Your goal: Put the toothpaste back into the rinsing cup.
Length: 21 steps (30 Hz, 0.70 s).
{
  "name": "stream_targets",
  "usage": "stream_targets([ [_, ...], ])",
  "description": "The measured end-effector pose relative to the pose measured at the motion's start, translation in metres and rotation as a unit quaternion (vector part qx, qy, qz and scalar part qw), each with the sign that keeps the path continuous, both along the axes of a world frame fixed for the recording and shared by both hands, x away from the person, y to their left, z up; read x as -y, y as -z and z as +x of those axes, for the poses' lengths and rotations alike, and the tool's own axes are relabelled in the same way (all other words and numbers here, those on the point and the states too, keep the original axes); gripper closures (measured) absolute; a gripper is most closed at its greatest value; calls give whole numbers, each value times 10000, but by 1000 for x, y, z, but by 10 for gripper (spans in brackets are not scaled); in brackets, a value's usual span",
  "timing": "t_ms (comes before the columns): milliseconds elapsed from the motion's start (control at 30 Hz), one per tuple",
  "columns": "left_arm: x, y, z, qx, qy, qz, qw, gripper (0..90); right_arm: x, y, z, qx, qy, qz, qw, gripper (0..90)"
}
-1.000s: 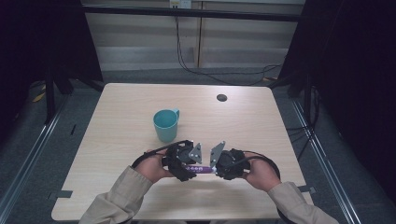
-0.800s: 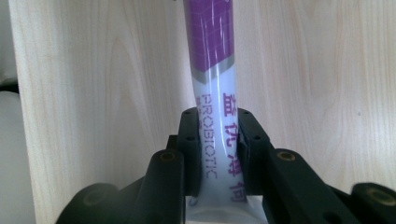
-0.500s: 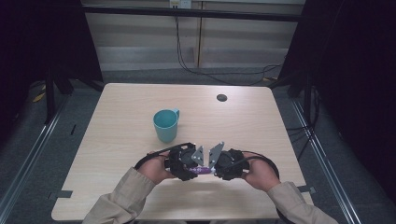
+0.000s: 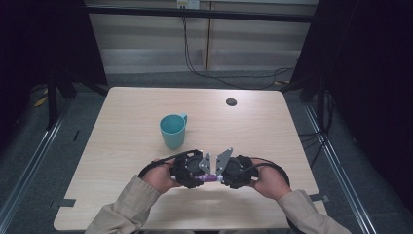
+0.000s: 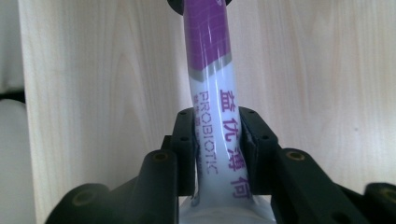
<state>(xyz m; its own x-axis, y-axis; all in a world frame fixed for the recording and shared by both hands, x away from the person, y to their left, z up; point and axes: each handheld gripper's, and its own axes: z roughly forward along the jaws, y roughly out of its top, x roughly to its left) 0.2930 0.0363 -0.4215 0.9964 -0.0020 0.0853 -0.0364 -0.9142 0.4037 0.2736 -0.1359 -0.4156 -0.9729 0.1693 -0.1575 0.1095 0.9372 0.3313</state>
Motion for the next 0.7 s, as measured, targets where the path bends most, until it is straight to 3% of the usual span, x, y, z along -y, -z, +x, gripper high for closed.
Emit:
stream_targets([
  [167,-5,1,2,-62,-148,-2,9999,736,6,3,1,8,323,337,9989,497],
  [233,-8,1,2,-64,-154,-38,9999,738,10,4,1,-9,466,452,9979,458],
  [367,-16,-3,6,-61,-297,-101,9995,743,18,8,4,88,554,421,9975,361],
  [500,-23,-6,7,-113,-400,-193,9990,746,30,16,8,73,884,459,9950,386],
  [567,-24,-7,7,-115,-401,-282,9987,748,31,17,9,91,895,477,9948,402],
  [633,-24,-7,7,-194,-430,-339,9983,749,32,19,11,-20,899,547,9944,526],
  [700,-23,-6,7,-199,-413,-323,9984,749,31,19,11,-12,864,553,9947,549],
])
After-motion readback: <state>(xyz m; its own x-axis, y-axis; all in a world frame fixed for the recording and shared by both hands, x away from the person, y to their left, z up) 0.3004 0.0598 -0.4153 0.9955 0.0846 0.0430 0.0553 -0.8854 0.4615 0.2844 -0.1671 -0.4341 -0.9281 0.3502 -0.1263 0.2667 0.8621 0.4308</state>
